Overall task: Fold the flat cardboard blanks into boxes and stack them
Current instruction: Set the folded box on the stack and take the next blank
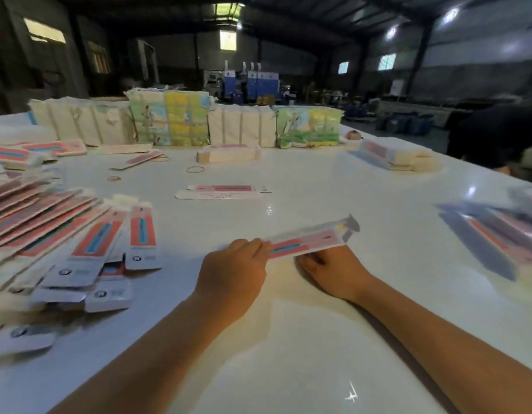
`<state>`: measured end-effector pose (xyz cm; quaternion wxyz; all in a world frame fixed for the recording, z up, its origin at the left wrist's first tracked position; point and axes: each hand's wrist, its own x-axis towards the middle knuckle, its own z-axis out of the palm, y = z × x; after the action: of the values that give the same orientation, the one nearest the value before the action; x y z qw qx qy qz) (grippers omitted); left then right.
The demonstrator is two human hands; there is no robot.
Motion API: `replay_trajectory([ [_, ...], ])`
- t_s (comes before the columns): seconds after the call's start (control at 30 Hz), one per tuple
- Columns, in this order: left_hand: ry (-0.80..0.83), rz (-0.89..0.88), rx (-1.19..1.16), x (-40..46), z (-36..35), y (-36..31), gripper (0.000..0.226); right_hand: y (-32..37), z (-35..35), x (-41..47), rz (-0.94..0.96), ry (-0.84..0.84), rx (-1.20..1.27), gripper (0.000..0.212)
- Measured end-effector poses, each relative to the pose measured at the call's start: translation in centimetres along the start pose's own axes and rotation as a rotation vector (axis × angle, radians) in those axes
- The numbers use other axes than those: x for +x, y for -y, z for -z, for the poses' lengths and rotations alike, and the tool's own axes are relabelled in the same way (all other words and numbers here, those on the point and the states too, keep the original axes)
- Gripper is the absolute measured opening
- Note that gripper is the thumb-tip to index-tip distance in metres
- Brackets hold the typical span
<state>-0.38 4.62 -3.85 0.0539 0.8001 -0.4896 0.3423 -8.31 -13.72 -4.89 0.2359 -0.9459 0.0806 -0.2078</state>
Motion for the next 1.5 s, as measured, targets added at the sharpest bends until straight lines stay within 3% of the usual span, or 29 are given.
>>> replay_trajectory([
  [0.07,0.05,0.033,-0.021,0.0,0.0,0.4,0.036,-0.2,0.1,0.2,-0.091,-0.055,0.152,0.021],
  [0.17,0.082,0.081,-0.011,0.1,0.0,1.0,0.046,0.0,1.3,1.0,-0.418,-0.291,0.743,0.027],
  [0.27,0.179,0.111,0.008,0.4,0.2,1.0,0.05,0.2,2.6,1.3,-0.555,-0.318,1.221,0.037],
  [0.33,0.26,0.104,0.022,0.8,0.2,0.8,0.05,0.5,2.8,1.0,-0.524,-0.246,1.183,0.027],
  [0.43,0.186,0.103,-0.008,0.7,0.1,0.9,0.049,0.4,2.6,0.7,-0.475,-0.235,1.084,0.023],
  [0.57,0.27,0.174,-0.038,0.7,-0.1,1.1,0.092,0.7,2.7,0.4,-0.41,-0.22,1.033,0.028],
  [0.7,0.243,0.247,-0.14,0.5,-0.8,1.3,0.111,1.4,2.7,0.2,-0.344,-0.214,1.017,0.025],
  [0.83,0.073,0.384,-0.253,0.7,-0.4,1.4,0.101,1.7,3.0,-0.1,-0.394,-0.41,1.109,0.016],
  [0.93,0.076,0.427,-0.185,0.8,0.1,1.3,0.091,1.9,2.8,-0.6,-0.323,-0.514,0.897,0.014],
  [1.03,0.113,0.428,-0.145,0.8,0.4,1.1,0.082,2.7,2.1,-1.0,-0.206,-0.471,0.7,0.016],
  [1.33,0.116,0.378,-0.134,0.8,1.6,0.3,0.076,3.2,2.2,-1.1,-0.202,-0.469,0.678,0.018],
  [1.5,0.09,0.256,-0.193,0.9,2.0,0.1,0.064,2.5,2.3,-0.9,-0.254,-0.321,0.559,0.045],
])
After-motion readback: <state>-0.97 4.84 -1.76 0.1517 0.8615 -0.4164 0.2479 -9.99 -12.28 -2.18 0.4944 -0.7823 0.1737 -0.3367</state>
